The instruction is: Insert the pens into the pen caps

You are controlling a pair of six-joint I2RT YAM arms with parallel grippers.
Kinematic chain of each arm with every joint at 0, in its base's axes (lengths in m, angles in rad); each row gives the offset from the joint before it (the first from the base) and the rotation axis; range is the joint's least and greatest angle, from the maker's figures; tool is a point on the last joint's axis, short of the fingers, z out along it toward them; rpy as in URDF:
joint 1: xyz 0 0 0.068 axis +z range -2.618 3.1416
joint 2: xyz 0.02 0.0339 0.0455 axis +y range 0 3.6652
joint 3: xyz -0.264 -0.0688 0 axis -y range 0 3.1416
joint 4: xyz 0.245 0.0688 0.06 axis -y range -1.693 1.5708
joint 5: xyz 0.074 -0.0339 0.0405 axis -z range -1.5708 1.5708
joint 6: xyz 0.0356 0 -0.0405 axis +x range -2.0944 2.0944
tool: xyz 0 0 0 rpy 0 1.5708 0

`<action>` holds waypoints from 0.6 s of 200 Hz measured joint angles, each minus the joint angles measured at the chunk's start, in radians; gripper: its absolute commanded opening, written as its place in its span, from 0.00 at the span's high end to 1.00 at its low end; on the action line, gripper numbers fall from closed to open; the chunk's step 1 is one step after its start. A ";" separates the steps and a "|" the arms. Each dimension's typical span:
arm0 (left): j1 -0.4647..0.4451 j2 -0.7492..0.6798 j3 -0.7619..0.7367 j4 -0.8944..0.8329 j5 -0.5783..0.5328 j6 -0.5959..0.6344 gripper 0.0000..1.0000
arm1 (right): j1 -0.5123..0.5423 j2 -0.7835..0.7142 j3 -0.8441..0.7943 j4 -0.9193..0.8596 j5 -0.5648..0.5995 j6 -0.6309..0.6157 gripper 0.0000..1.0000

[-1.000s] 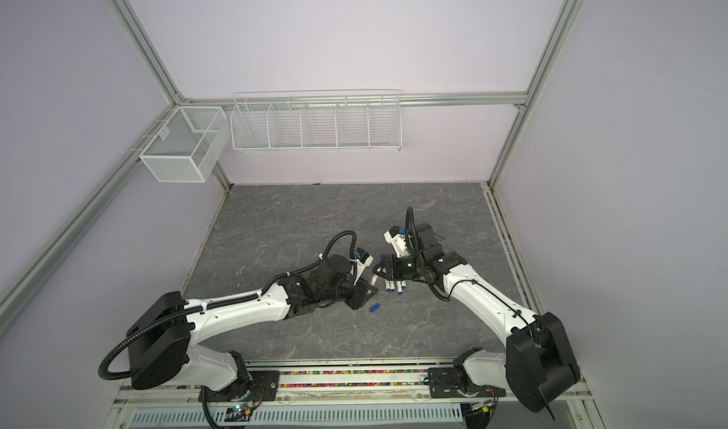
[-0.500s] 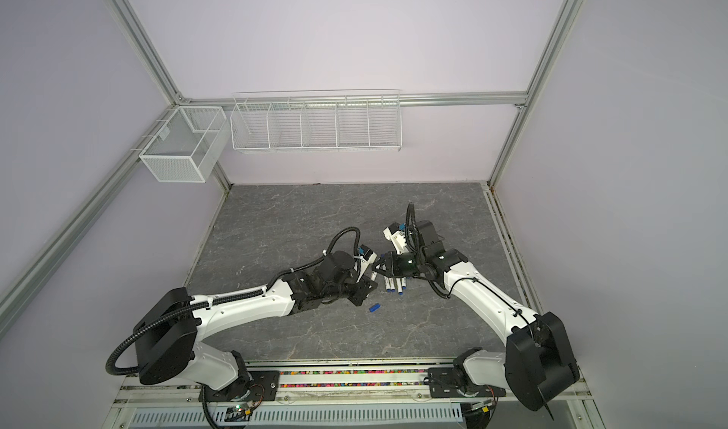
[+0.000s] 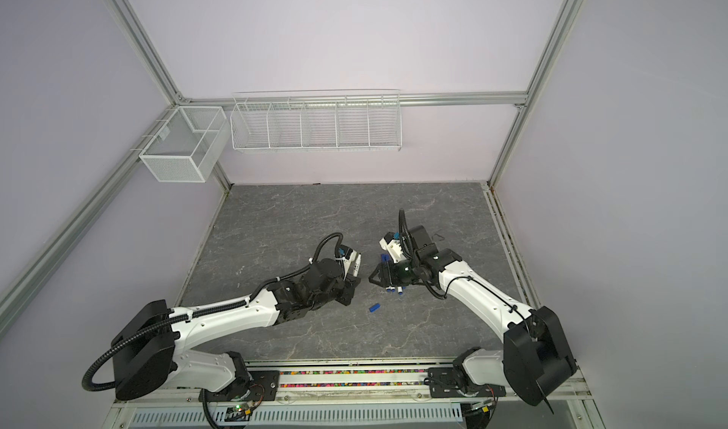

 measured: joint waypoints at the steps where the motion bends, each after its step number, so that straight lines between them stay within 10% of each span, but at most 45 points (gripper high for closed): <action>1: 0.000 -0.001 -0.001 0.000 -0.003 -0.002 1.00 | 0.002 0.002 0.000 -0.002 0.001 -0.002 0.44; 120: 0.013 -0.018 -0.030 0.000 -0.148 -0.080 1.00 | 0.160 0.342 0.101 -0.200 0.136 -0.089 0.42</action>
